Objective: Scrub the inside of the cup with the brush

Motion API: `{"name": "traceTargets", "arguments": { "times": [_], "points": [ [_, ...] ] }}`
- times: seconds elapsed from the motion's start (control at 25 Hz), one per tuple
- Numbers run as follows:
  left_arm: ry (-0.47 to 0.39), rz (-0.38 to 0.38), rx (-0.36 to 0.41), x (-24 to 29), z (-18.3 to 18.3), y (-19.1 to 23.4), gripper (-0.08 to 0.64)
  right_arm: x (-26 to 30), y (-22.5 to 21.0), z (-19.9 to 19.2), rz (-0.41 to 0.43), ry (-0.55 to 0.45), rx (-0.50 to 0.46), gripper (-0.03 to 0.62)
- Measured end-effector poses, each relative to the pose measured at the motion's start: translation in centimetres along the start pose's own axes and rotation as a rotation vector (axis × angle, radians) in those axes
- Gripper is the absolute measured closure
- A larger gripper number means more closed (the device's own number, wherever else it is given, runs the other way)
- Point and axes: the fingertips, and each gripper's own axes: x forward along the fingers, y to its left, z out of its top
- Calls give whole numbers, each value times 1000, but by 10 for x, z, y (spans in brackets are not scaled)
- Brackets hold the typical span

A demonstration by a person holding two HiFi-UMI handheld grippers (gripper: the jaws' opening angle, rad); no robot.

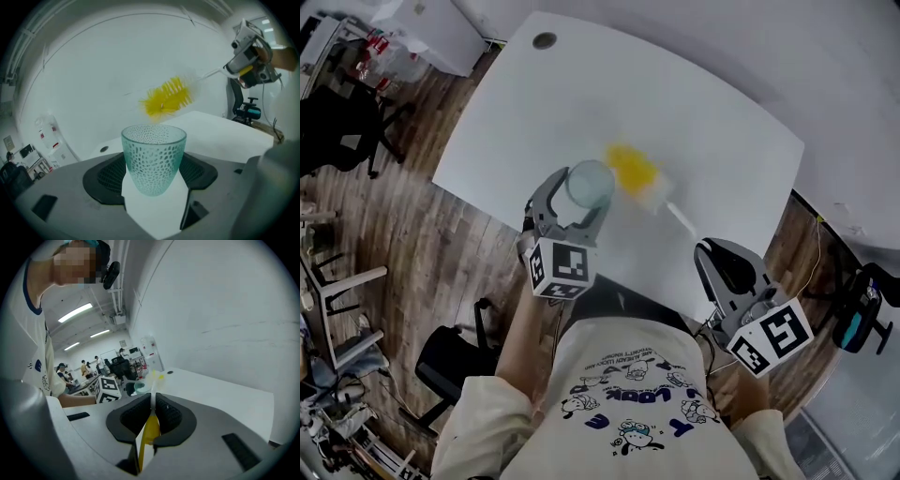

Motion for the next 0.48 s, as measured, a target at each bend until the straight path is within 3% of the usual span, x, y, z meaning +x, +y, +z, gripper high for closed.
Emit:
{"name": "traceTargets", "arguments": {
  "times": [0.48],
  "points": [
    [54,53,150,-5,1,23,206,8,34,16,95,105,-200,546]
  ]
}}
